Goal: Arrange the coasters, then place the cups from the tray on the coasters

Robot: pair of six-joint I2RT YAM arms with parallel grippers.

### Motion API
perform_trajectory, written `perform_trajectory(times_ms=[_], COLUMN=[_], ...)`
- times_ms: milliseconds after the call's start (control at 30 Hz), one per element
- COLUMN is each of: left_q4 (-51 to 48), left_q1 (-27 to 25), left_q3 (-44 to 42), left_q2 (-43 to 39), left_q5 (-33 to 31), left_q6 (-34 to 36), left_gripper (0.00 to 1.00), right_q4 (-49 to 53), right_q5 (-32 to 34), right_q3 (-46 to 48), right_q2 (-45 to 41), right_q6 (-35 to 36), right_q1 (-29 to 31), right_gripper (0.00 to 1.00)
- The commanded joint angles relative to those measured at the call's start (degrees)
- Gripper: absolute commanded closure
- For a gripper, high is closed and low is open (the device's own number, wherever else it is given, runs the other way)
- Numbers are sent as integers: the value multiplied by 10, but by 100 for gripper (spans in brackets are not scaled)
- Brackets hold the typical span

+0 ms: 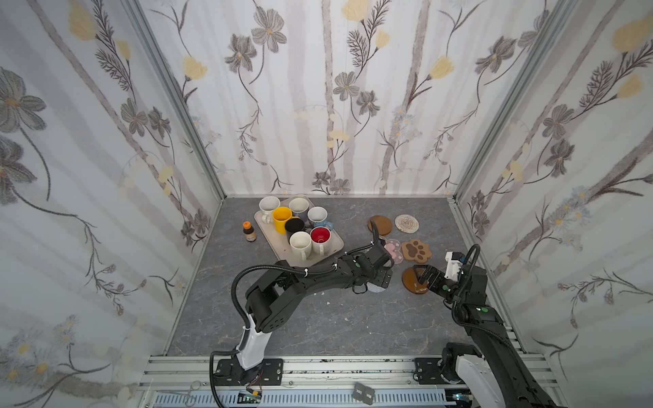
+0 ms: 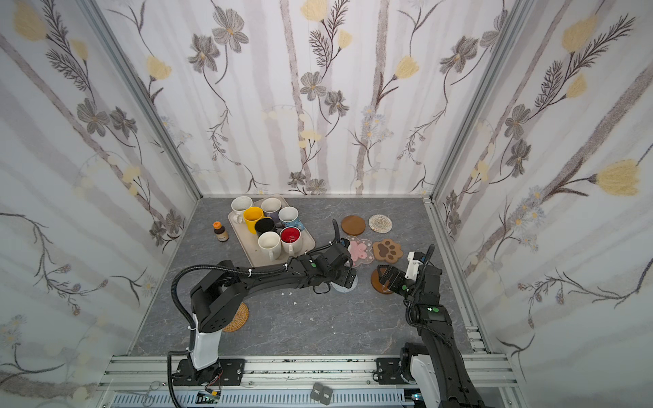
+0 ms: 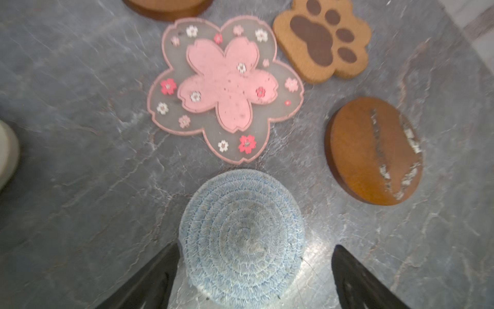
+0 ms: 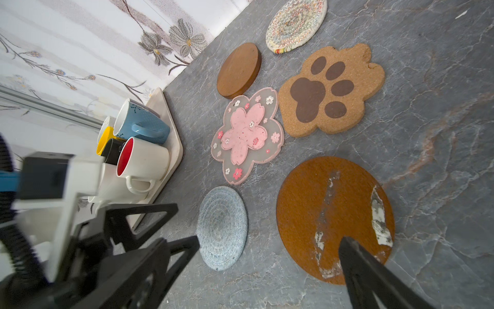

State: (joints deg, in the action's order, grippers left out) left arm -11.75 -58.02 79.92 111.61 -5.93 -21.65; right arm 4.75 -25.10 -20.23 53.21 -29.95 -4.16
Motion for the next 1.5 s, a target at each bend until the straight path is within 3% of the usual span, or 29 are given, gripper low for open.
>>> perform_trajectory(times_ms=[0,233,533,733,900,1067,1467], left_q4=[-3,-3,-20,-111,-119,-124,-178], left_q1=[1,32,96,122,143,155,173], left_q3=[-26,-167,-345,-394,-469,-516,-574], left_q2=[-59,-213,-425,-484,-513,-521,-557], left_q5=[-24,-40,-39,-99,-150,-177,-202], left_q6=[6,-8,-83,-143,-229,-291,-404], left_gripper=[2,0,0,8,17,14,25], right_q4=[-5,-25,-37,-59,-75,-69,-102], right_q5=[2,72,178,207,210,204,199], right_q3=[-14,-26,-68,-90,-100,-105,-77], right_q2=[5,34,83,120,132,130,117], right_q6=[2,-34,-70,-94,-104,-93,-69], right_q1=[28,157,321,393,418,421,421], right_gripper=[0,0,0,0,0,0,0])
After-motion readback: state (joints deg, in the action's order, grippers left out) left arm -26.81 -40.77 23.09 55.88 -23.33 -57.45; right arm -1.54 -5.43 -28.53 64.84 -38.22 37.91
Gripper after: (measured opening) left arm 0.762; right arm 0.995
